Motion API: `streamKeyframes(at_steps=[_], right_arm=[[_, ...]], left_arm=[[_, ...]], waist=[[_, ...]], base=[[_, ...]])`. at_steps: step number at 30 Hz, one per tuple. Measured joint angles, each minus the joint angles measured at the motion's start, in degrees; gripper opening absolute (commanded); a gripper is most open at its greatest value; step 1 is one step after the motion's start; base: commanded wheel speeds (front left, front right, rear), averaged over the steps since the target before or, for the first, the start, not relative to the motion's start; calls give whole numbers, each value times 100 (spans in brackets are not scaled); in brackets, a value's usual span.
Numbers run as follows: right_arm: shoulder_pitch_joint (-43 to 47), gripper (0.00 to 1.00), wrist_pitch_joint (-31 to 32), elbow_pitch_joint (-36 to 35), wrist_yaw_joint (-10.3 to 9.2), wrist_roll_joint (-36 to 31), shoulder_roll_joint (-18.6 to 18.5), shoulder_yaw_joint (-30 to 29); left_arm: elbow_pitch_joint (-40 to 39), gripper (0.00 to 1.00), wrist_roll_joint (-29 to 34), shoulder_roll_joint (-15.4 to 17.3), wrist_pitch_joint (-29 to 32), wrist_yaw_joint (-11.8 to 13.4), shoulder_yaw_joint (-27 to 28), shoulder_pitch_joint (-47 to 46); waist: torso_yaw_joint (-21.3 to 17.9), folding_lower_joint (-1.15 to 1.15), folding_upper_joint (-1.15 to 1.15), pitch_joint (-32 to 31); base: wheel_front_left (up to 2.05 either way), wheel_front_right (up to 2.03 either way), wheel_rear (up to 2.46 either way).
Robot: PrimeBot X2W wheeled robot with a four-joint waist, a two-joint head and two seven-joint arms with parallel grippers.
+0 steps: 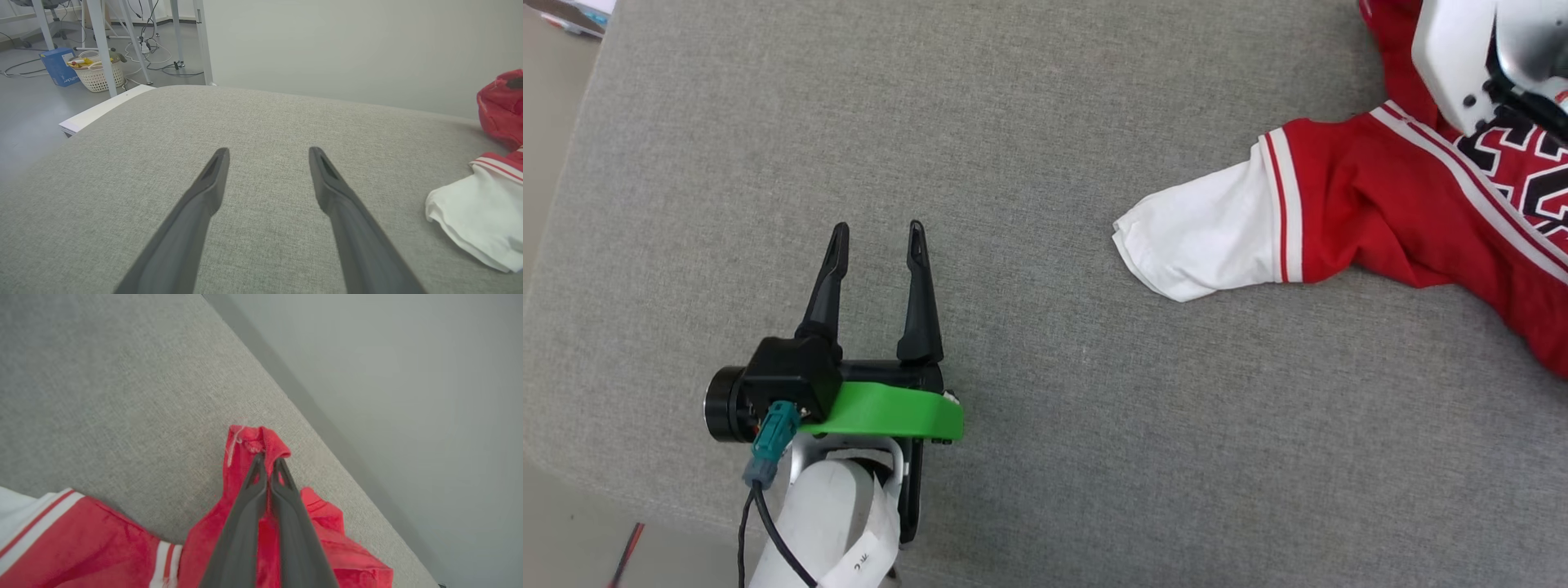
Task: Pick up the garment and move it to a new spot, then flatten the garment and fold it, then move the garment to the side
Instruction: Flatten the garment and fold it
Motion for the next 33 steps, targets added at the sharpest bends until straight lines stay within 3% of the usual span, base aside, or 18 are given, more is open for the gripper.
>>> streamKeyframes(at_steps=[5, 11, 12, 13, 23, 28, 33], right_arm=[[136, 0, 267, 642, 0, 610, 189, 746], [105, 0, 220, 710, -5, 884, 215, 833], [107, 71, 86, 719, -5, 928, 218, 855], [110, 100, -53, 721, -5, 954, 212, 875], [672, 100, -2368, 322, 0, 968, -169, 843], [1162, 100, -3270, 209, 0, 803, -344, 268], [2048, 100, -3497, -68, 0, 355, -342, -833]], left_arm=[[-20, 100, -20, 0, 0, 33, -21, -93], [-16, 100, -20, 0, 0, 33, -23, -168], [-10, 100, -19, 0, 0, 32, -21, -170], [-2, 100, -16, 0, 0, 32, -14, -170], [80, 100, 268, 0, 0, -83, 258, -36], [87, 100, 416, 0, 0, -213, 461, 81], [138, 100, 544, 0, 0, -446, 642, 138]], waist=[[66, 0, 0, 162], [31, 0, 0, 202], [24, 0, 0, 187], [20, 0, 0, 167], [-131, 0, 0, -352], [-309, 0, 0, -622], [-544, 0, 0, -889]], base=[[0, 0, 0], [0, 0, 0], [0, 0, 0], [0, 0, 0], [0, 0, 0], [0, 0, 0], [0, 0, 0]])
